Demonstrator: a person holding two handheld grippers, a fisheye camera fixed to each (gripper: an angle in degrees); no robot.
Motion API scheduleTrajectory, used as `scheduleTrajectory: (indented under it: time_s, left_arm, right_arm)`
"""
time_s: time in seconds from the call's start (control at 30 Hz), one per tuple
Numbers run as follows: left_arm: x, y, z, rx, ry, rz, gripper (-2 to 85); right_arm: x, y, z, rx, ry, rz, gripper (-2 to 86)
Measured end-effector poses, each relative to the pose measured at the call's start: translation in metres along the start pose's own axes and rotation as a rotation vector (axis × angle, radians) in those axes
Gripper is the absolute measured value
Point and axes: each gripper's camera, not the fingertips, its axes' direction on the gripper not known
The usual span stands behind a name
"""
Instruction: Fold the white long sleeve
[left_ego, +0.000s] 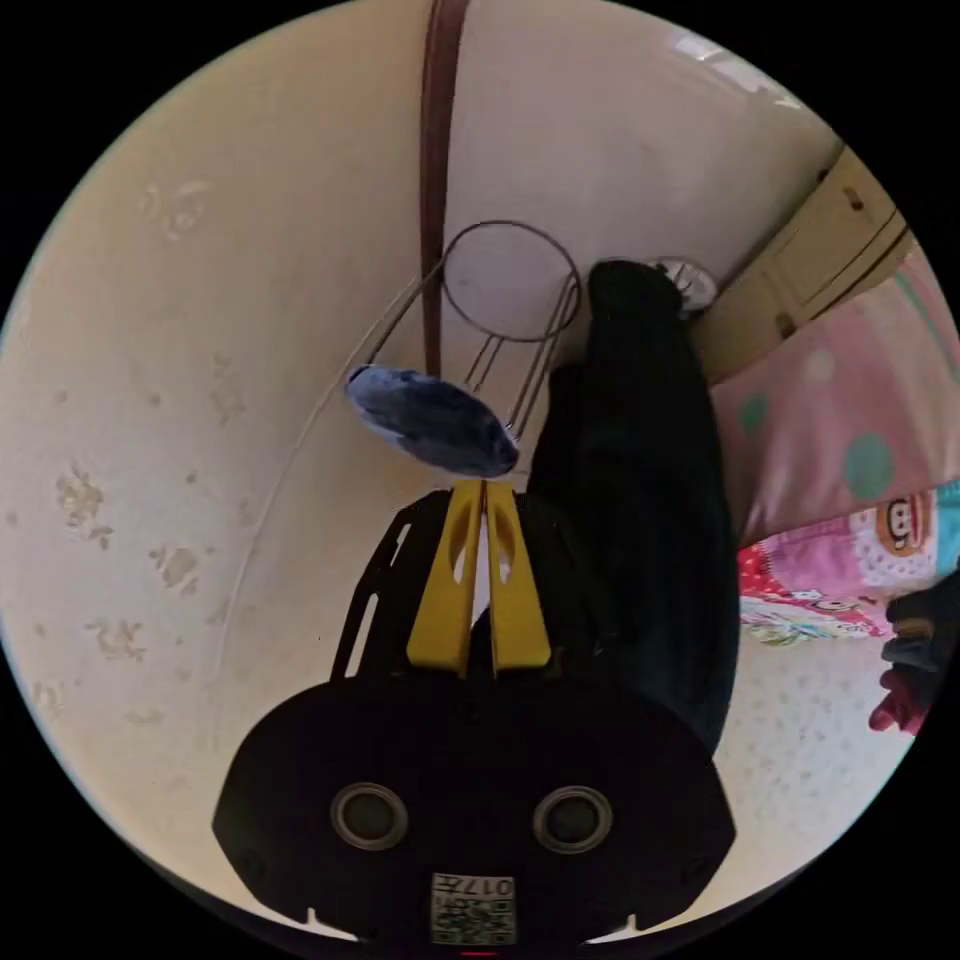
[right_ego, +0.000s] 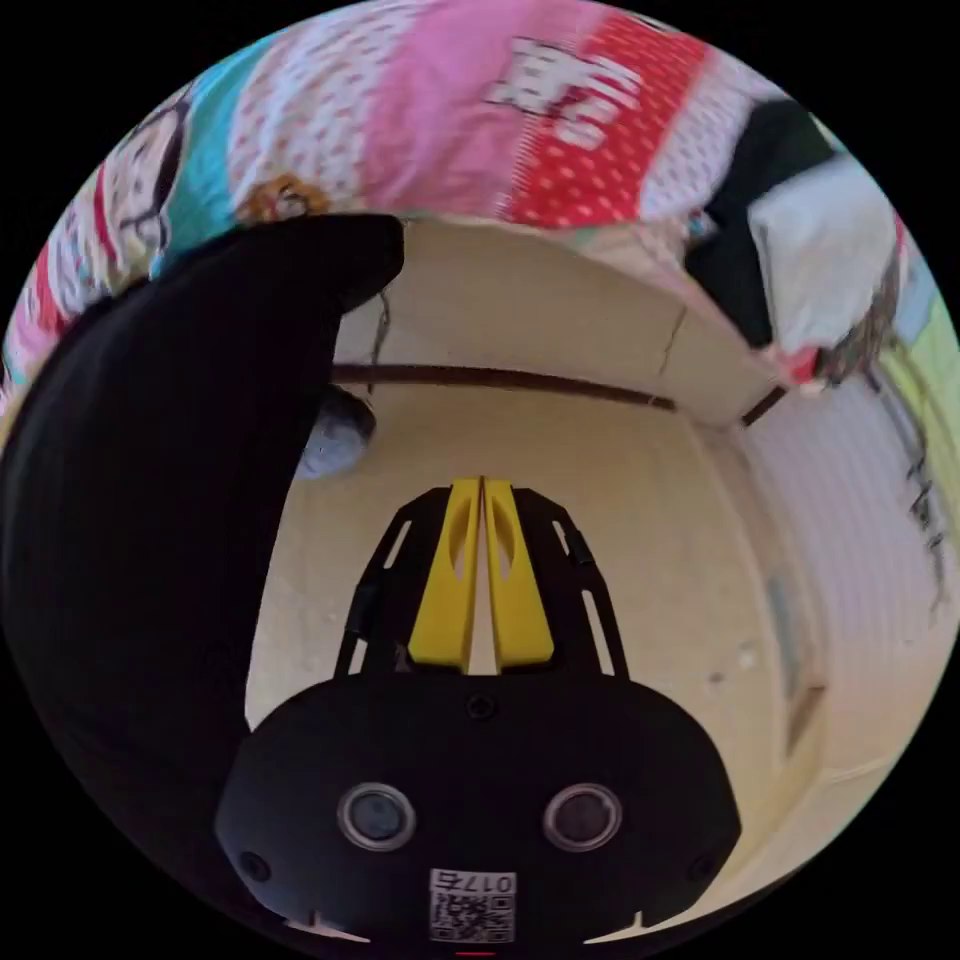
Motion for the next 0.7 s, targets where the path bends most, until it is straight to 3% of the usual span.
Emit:
scheduleTrajectory:
  time_s: [0.03,0.13,0.2,0.3,0.4,0.57,0.7]
  left_arm:
    - [0.004,0.0,0.0,0.004,0.025,0.011,-0.6]
    - [0.061,0.001,0.005,-0.014,-0.062,0.195,-0.6]
    - [0.128,0.021,0.01,0.097,-0.3,0.345,-0.6]
    - [0.217,0.069,0.042,0.222,-0.599,0.548,-0.5]
    - [0.287,0.139,0.096,0.302,-0.759,0.766,-0.6]
    - [0.337,0.26,0.192,0.351,-0.826,1.155,-0.6]
    - [0.315,0.324,0.255,0.383,-0.923,1.382,-0.5]
  right_arm:
    - [0.038,0.031,0.01,0.122,-0.257,0.169,0.4]
    - [0.087,0.102,0.055,0.418,-0.743,0.478,0.5]
    - [0.088,0.117,0.094,0.441,-0.871,0.62,0.6]
    - [0.068,0.094,0.142,0.312,-0.973,0.651,1.2]
    - [0.047,0.074,0.141,0.385,-1.03,0.535,2.6]
    - [0.076,0.049,0.12,0.491,-1.112,0.492,7.2]
    - [0.173,0.04,0.065,0.738,-1.058,0.529,9.1]
